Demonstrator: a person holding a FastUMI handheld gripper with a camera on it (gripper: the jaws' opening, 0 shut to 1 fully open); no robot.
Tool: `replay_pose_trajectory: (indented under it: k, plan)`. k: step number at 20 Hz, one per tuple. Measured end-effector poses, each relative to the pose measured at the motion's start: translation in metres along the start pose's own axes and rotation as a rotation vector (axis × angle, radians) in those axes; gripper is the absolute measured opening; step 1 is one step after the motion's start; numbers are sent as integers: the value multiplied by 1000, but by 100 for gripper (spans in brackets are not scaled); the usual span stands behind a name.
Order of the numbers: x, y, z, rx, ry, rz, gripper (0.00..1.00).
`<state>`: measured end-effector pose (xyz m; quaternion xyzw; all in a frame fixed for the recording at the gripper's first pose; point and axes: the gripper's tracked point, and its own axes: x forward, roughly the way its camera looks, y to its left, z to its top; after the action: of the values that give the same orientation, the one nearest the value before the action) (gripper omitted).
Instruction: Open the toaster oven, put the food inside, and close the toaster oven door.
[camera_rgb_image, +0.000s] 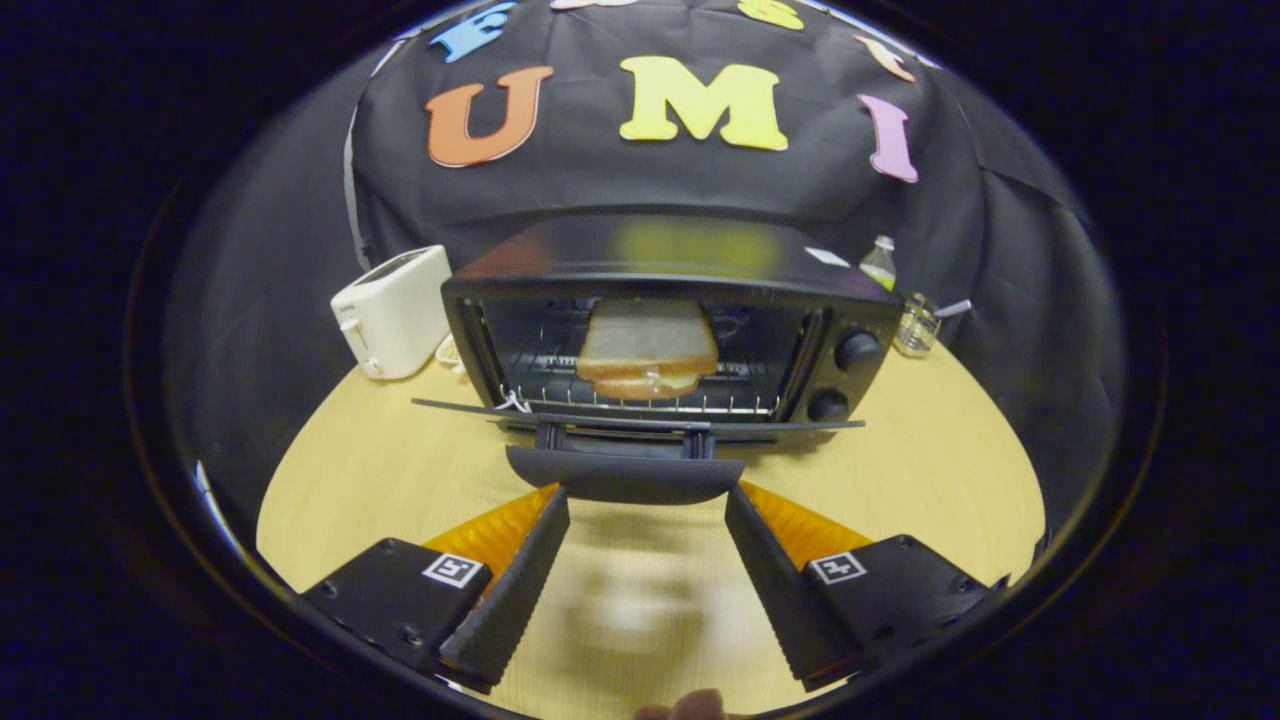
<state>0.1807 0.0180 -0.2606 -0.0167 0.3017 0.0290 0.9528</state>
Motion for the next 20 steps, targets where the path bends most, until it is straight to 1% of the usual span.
replay_pose_trajectory:
  k: [2, 4, 9, 13, 18, 20]
  plan:
    - [6, 1, 29, -17, -33, 5, 100]
    - [1, 6, 56, -30, -79, 21, 100]
    - [-33, 20, 107, -23, -177, 60, 100]
    - [-78, 10, 136, -9, -251, 34, 100]
    - [-148, -6, 166, 6, -351, 6, 100]
    - [-176, -18, 176, 13, -391, -42, 100]
